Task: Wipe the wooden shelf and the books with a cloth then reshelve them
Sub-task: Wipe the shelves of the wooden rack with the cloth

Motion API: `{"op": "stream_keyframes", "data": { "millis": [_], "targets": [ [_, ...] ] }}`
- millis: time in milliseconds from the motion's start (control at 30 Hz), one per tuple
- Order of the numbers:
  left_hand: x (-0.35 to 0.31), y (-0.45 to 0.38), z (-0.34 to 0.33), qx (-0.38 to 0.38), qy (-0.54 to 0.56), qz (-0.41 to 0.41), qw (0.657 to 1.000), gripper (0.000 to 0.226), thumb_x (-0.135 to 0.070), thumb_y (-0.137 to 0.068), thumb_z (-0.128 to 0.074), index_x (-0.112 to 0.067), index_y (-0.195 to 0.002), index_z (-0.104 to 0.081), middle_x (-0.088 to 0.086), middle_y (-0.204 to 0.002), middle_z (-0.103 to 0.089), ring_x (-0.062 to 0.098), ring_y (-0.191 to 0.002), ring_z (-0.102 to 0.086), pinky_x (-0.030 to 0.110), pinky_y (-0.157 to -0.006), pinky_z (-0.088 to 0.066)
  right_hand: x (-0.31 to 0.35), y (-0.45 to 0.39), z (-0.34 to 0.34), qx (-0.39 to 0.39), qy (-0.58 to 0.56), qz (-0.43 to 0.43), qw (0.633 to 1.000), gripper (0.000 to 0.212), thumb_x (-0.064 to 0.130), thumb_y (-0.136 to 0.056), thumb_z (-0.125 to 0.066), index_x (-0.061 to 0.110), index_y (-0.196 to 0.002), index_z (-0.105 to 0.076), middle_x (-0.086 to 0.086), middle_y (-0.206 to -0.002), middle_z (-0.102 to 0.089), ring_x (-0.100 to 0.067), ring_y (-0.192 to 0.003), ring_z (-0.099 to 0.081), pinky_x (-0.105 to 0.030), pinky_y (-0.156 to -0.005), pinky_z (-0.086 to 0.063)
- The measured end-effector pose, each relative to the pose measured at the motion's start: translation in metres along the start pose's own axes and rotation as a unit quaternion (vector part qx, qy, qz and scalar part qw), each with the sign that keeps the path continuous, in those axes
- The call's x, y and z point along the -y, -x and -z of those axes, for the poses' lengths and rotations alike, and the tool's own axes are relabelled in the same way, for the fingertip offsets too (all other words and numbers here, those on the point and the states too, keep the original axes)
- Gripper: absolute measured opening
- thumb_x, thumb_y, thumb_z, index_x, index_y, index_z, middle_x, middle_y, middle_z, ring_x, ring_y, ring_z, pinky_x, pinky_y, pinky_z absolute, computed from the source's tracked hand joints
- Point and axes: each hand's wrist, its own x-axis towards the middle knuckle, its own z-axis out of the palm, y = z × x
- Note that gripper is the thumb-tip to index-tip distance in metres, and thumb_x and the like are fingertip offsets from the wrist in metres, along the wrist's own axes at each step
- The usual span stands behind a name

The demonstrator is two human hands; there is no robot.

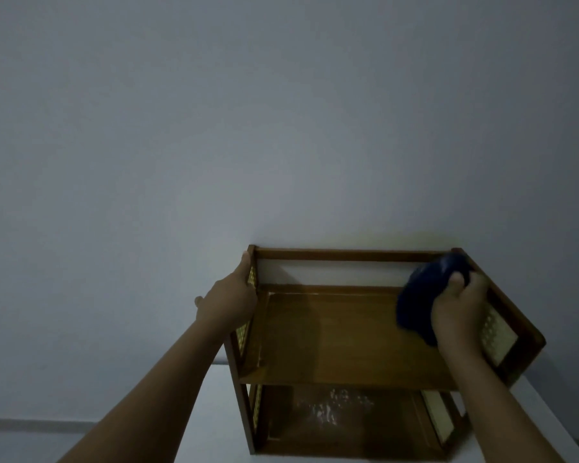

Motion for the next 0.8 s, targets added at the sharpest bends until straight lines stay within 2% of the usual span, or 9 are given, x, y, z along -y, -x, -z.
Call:
{"op": "stream_keyframes", "data": {
  "millis": [67,200,300,367,400,500,600,733,800],
  "targets": [
    [-0.003,0.001,0.003,0.003,-0.006,-0.001,1.000,0.073,-0.013,-0.095,-0.032,-0.045,-0.149,0.004,-0.003,-0.072,-0.053,0.019,-0.068,-0.051,0.065,-0.096,-0.041,0.023,-0.013,-0.028,-0.035,-0.025,0.014,0.999,0.022,0.011,-0.101,-0.037,0.002,-0.114,-0.052,-0.013,-0.114,-0.053,-0.028,-0.105,-0.052,-0.036,-0.085,-0.041],
    [-0.005,0.003,0.004,0.006,-0.023,-0.003,1.000,0.074,-0.012,-0.095,-0.033,-0.043,-0.149,0.006,-0.006,-0.070,-0.048,0.017,-0.071,-0.048,0.065,-0.100,-0.038,0.054,0.007,-0.105,0.007,0.048,0.060,0.997,0.016,0.015,-0.098,-0.048,0.004,-0.104,-0.056,-0.017,-0.127,-0.049,-0.039,-0.118,-0.040,-0.050,-0.093,-0.039],
    [-0.003,0.000,0.002,-0.001,-0.019,-0.004,1.000,0.074,-0.013,-0.095,-0.032,-0.045,-0.149,0.007,-0.006,-0.072,-0.049,0.019,-0.072,-0.050,0.064,-0.098,-0.039,0.073,0.046,-0.140,0.066,0.090,0.181,0.977,0.013,0.013,-0.093,-0.055,0.008,-0.105,-0.059,-0.016,-0.121,-0.053,-0.041,-0.111,-0.044,-0.050,-0.088,-0.041],
    [0.001,-0.005,0.000,-0.002,-0.007,-0.015,1.000,0.074,-0.016,-0.094,-0.032,-0.048,-0.148,0.007,0.001,-0.084,-0.059,0.024,-0.079,-0.054,0.064,-0.096,-0.041,0.085,0.068,-0.156,0.127,0.118,0.312,0.934,0.019,0.010,-0.086,-0.063,0.011,-0.105,-0.061,-0.015,-0.116,-0.056,-0.040,-0.102,-0.050,-0.044,-0.077,-0.045],
    [0.003,-0.008,-0.003,-0.002,-0.001,-0.024,1.000,0.073,-0.019,-0.094,-0.032,-0.049,-0.147,0.007,0.007,-0.098,-0.064,0.027,-0.085,-0.057,0.062,-0.095,-0.042,0.090,0.074,-0.160,0.152,0.132,0.367,0.908,0.023,0.008,-0.083,-0.066,0.011,-0.105,-0.062,-0.016,-0.115,-0.057,-0.040,-0.098,-0.052,-0.042,-0.072,-0.046],
    [0.008,-0.012,-0.004,-0.004,0.016,-0.041,0.999,0.073,-0.021,-0.091,-0.032,-0.050,-0.147,0.006,0.012,-0.129,-0.058,0.032,-0.104,-0.059,0.057,-0.097,-0.042,0.092,0.068,-0.156,0.196,0.173,0.447,0.856,0.041,0.001,-0.074,-0.072,0.009,-0.112,-0.061,-0.022,-0.122,-0.055,-0.043,-0.097,-0.052,-0.044,-0.068,-0.046],
    [0.011,-0.013,-0.003,-0.011,0.026,-0.026,0.999,0.074,-0.014,-0.092,-0.036,-0.043,-0.150,0.000,0.013,-0.142,-0.048,0.033,-0.116,-0.054,0.056,-0.102,-0.039,0.062,0.028,-0.128,0.174,0.233,0.462,0.838,0.049,-0.004,-0.077,-0.062,0.010,-0.122,-0.053,-0.024,-0.134,-0.044,-0.045,-0.109,-0.045,-0.048,-0.080,-0.044],
    [0.011,-0.011,-0.003,-0.006,0.054,-0.005,0.999,0.070,-0.014,-0.094,-0.037,-0.039,-0.151,-0.005,0.011,-0.149,-0.040,0.034,-0.119,-0.052,0.057,-0.104,-0.039,0.004,-0.031,-0.066,0.128,0.293,0.403,0.858,0.054,-0.011,-0.078,-0.057,0.010,-0.125,-0.045,-0.018,-0.136,-0.040,-0.042,-0.117,-0.040,-0.047,-0.086,-0.043],
    [0.006,-0.007,-0.001,-0.011,0.084,-0.012,0.996,0.066,-0.011,-0.096,-0.037,-0.033,-0.152,-0.012,0.011,-0.150,-0.038,0.032,-0.125,-0.047,0.047,-0.105,-0.040,-0.014,-0.052,-0.039,0.119,0.292,0.354,0.880,0.050,-0.011,-0.079,-0.056,0.011,-0.123,-0.044,-0.016,-0.134,-0.038,-0.038,-0.118,-0.035,-0.046,-0.086,-0.041]
  ]
}}
